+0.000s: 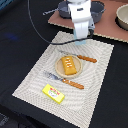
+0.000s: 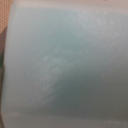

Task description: Place the bread, butter, and milk from the table onto the serving area.

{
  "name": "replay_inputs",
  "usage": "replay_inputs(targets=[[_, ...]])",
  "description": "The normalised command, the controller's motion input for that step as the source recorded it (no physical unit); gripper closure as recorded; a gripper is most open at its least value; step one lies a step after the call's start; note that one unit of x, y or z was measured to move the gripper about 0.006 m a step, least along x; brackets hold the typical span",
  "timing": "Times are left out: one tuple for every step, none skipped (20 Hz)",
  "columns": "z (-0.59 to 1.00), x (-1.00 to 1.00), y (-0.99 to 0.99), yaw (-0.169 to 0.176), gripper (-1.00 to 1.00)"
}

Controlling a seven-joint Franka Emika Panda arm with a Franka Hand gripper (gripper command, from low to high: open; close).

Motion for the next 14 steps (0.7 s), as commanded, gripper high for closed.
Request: replay_inputs(targets=[[-0.21, 0.00, 0.11, 0.020, 1.00], [-0.19, 0.01, 0.08, 0.011, 1.00], [-0.16, 0.05, 0.04, 0.000, 1.00], [-0.15, 0.16, 0.04, 0.000, 1.00], [-0.13, 0.23, 0.06, 0.000, 1.00], [-0.12, 0.23, 0.04, 0.000, 1.00], [-0.12, 0.24, 0.05, 0.000, 1.00], [-0.11, 0.25, 0.06, 0.000, 1.00], [-0.07, 0.22, 0.02, 0.000, -1.00], [0.01, 0.22, 0.03, 0.000, -1.00], [0.32, 0.32, 0.00, 0.000, -1.00], [0.77, 0.29, 0.04, -0.011, -1.00], [1.00, 0.29, 0.05, -0.027, -1.00], [1.00, 0.37, 0.12, -0.027, -1.00]])
